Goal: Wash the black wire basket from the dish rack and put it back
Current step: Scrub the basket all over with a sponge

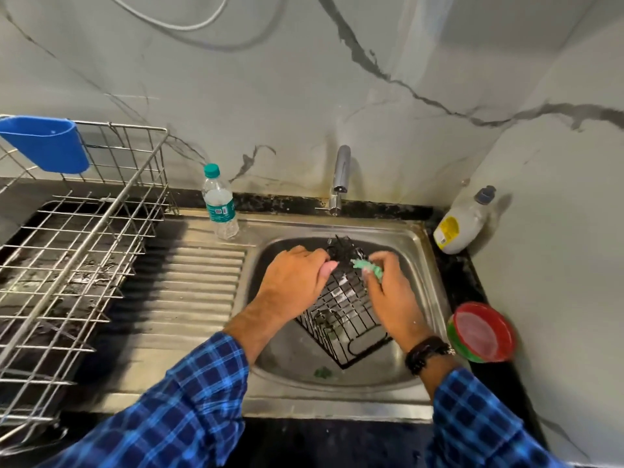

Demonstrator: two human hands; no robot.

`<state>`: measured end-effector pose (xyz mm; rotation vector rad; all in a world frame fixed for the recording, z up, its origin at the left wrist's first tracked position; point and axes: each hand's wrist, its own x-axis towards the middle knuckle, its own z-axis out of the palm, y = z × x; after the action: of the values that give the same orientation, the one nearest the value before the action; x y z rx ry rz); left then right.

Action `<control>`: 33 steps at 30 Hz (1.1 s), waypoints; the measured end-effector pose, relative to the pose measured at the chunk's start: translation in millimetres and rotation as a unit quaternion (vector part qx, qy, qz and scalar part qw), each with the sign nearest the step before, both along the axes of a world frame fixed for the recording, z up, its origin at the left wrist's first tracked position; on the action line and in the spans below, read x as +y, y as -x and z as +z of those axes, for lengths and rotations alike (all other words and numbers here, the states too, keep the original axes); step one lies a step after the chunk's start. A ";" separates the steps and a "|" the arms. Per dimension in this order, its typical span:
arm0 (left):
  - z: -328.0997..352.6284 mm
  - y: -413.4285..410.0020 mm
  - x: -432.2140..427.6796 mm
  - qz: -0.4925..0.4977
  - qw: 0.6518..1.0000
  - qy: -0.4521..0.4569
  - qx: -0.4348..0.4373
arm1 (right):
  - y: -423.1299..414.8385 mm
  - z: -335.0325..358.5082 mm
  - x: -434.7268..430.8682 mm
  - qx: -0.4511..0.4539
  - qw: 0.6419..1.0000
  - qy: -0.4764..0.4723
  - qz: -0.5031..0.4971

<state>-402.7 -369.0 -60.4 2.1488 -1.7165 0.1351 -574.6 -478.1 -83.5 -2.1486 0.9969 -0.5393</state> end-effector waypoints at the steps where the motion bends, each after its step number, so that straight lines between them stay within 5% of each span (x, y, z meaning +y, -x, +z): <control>1: 1.8 4.7 -1.7 0.013 1.000 0.012 0.012 | -0.8 2.6 -1.0 -0.006 0.998 0.052 -0.029; 4: 10.1 9.0 -5.9 0.039 0.998 0.036 0.037 | 3.1 4.8 5.0 -0.020 0.981 0.158 -0.113; 7: 27.0 9.3 -7.0 0.037 0.996 0.042 0.069 | 10.6 -7.6 19.7 -0.021 0.983 0.162 -0.080; 11: 45.8 8.7 -9.9 0.039 0.995 0.046 0.077 | 1.5 -33.3 20.0 0.139 0.974 0.177 0.021; 21: 58.3 19.8 -5.3 0.043 0.996 0.059 0.046 | -19.4 -47.7 5.1 0.354 0.918 0.178 0.034; 29: 57.9 25.8 -8.9 -0.004 0.997 0.077 -0.007 | -30.2 -60.7 29.8 0.279 0.949 0.083 0.122; 33: 57.6 15.5 -1.8 -0.005 0.994 0.102 0.029 | -12.3 -48.3 -0.1 0.277 0.944 0.162 0.075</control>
<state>-418.3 -370.8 -2.8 1.9752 -1.6067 0.2319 -562.3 -478.2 -131.8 -2.7300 1.0743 -0.0088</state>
